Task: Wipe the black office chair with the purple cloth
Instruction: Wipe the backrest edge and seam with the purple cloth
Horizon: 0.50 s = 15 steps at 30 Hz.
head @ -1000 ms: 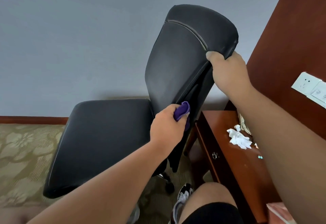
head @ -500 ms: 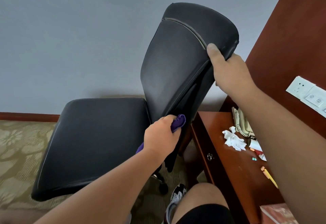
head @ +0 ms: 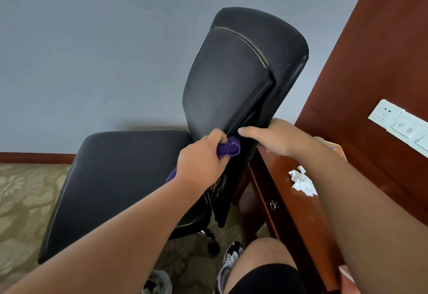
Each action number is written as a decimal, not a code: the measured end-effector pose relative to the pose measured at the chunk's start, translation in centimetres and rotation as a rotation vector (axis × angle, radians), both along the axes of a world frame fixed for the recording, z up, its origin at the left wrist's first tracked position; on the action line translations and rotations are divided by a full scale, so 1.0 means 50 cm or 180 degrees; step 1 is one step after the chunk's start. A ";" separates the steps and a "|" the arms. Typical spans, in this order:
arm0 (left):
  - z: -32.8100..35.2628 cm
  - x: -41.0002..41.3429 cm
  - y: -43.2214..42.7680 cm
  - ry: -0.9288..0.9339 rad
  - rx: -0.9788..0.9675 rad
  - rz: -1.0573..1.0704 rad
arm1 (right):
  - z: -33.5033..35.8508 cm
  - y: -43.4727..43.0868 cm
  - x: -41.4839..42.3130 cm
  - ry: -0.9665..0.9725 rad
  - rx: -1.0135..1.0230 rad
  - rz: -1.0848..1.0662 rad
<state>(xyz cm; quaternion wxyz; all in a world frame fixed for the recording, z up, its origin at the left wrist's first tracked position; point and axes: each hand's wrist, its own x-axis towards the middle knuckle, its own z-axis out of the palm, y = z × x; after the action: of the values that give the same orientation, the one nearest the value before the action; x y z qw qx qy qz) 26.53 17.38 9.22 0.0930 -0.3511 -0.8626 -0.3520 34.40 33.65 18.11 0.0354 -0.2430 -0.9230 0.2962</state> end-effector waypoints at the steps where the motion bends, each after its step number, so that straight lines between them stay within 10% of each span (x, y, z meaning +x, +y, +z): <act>1: -0.010 -0.004 -0.007 -0.0018 -0.0087 0.0001 | -0.005 -0.002 -0.002 -0.0030 -0.0019 -0.0042; 15: -0.147 0.085 0.016 -0.0116 0.0201 0.0062 | -0.004 -0.012 -0.002 -0.0906 0.0433 -0.0140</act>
<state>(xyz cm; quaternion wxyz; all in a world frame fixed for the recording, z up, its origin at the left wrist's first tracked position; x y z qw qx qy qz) 30.76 18.18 1.88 0.0918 -0.3331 -0.8560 -0.3845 34.29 33.04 17.89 -0.0729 -0.2998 -0.9311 0.1947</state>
